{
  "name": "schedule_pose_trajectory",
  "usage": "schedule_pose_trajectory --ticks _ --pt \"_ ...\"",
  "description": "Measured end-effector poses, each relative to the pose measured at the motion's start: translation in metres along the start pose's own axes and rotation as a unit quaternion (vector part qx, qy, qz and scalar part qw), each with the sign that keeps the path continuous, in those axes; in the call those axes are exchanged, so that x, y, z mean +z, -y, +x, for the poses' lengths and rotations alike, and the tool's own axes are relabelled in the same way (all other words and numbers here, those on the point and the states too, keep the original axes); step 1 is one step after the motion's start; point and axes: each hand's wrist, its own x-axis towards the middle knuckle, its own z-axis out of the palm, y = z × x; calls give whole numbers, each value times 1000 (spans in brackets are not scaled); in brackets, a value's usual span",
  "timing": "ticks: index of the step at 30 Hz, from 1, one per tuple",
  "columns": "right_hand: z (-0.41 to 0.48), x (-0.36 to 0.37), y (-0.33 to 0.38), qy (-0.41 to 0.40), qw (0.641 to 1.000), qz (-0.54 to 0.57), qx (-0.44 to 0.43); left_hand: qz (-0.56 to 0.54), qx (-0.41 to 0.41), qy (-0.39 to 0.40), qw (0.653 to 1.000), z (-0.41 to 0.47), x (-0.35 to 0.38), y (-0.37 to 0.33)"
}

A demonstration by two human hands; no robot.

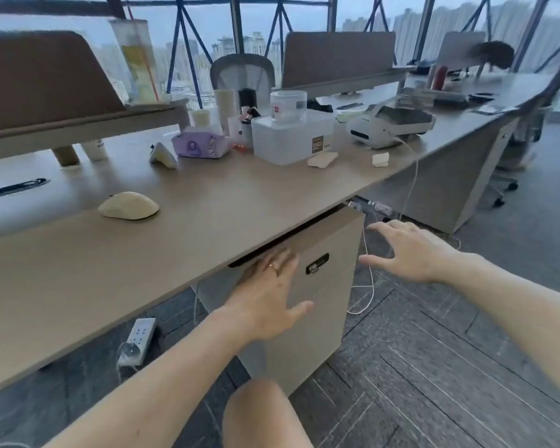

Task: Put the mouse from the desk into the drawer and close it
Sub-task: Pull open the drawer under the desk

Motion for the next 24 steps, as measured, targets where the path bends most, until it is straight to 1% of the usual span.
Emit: schedule_pose_trajectory --ticks 3,4,7,8,9,11,12,14,16,18,21,22,24 --pt "16 35 17 31 996 88 7 17 -38 -34 999 0 13 17" --pt "20 47 26 53 991 119 25 25 -41 -43 998 -2 17 21" --pt "42 83 42 67 966 239 75 23 -41 -92 995 -2 28 16" --pt "48 90 48 74 951 284 99 22 -44 -115 992 0 30 16" --pt "54 98 54 82 925 348 131 21 -49 -126 991 2 30 16" --pt "63 108 67 112 855 461 209 21 -51 -141 988 6 32 17" --pt "66 112 72 122 825 499 238 21 -48 -148 988 7 33 18" --pt "74 122 76 121 776 559 267 27 -45 -158 986 9 33 19" --pt "81 130 78 109 731 615 274 29 -43 -172 984 10 33 21" --pt "83 135 79 104 708 643 274 33 -41 -173 984 11 34 23" --pt "78 140 75 112 674 689 242 40 -44 -181 982 13 37 25" --pt "76 143 73 113 672 694 231 45 -45 -183 981 13 37 25" --pt "75 147 73 99 683 688 226 53 -48 -185 980 15 38 25"
